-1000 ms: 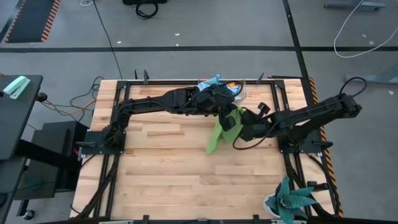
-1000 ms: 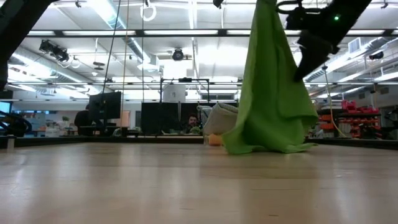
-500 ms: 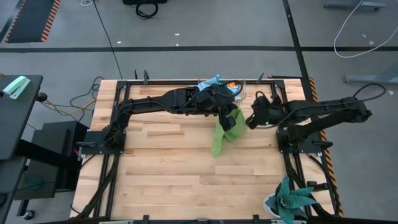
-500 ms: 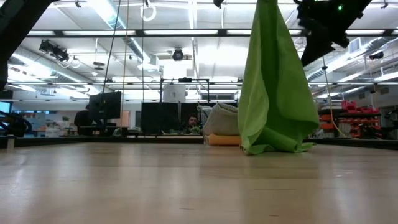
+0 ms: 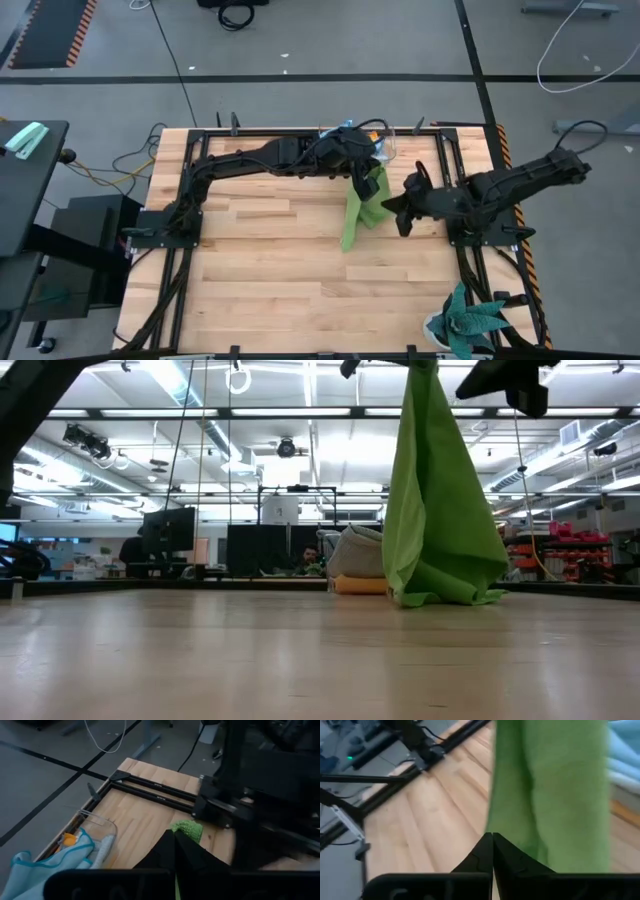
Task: Fold microfiber towels
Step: Fold the green microfiber cloth
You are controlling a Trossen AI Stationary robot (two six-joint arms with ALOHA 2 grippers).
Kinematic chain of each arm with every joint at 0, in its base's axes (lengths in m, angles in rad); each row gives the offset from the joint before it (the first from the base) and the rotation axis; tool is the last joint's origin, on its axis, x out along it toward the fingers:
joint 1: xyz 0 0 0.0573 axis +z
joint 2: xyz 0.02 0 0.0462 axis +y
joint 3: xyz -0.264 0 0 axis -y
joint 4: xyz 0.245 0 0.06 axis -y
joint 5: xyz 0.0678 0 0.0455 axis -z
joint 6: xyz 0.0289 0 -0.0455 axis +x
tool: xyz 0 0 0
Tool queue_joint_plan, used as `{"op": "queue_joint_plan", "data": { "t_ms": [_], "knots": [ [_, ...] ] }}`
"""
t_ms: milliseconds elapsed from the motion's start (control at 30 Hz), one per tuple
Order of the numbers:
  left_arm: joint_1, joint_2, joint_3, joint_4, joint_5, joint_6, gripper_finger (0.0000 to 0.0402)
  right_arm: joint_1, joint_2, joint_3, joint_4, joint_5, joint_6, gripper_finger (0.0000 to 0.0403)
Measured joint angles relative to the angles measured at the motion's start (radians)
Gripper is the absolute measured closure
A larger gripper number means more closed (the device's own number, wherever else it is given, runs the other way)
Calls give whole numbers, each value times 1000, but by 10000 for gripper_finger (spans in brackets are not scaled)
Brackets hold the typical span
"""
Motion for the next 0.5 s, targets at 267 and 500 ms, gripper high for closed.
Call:
{"op": "queue_joint_plan", "data": {
  "t_ms": [267,500],
  "knots": [
    [7,0,0,79,47,-1,398,-28,128,0,52,34,3,398],
    [17,0,0,88,51,-1,399,-101,262,0,126,93,-82,400]
  ]
}}
